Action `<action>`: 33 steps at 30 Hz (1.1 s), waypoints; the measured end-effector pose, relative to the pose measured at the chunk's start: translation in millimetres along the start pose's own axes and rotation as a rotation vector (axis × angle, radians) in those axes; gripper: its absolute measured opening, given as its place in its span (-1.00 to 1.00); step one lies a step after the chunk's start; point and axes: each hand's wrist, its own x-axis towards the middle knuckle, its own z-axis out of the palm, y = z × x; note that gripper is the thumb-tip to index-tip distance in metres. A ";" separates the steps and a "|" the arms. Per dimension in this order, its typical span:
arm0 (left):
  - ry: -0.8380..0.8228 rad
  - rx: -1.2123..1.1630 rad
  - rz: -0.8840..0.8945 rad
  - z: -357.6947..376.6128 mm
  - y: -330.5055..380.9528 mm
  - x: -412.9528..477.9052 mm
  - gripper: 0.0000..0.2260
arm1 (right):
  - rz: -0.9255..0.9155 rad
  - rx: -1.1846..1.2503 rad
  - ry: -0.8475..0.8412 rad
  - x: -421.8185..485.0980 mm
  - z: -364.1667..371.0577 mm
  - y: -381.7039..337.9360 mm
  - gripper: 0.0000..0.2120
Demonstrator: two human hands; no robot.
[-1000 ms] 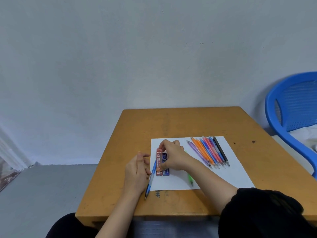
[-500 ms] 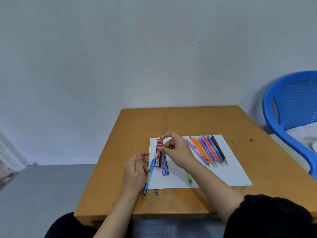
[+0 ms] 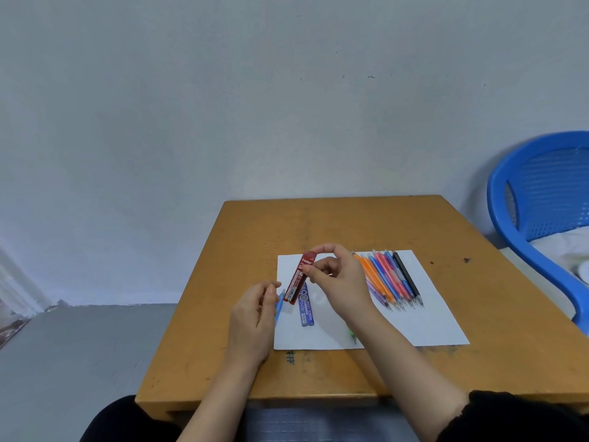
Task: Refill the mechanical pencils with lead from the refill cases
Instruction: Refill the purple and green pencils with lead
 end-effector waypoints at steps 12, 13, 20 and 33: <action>0.028 0.083 0.144 -1.6 10.9 -1.0 -0.78 | 0.028 0.121 0.065 -11.2 13.0 4.8 -0.86; 0.022 0.094 0.158 -1.7 10.7 -1.3 -0.76 | 0.037 0.122 0.061 -12.7 14.8 5.5 -0.87; 0.042 0.181 0.270 -0.5 1.9 0.0 -0.67 | 0.049 0.146 0.044 -19.6 19.8 12.7 -0.90; -0.008 0.106 0.373 2.5 2.0 0.0 -0.65 | -0.180 -0.116 -0.164 -10.6 -10.0 13.5 -0.68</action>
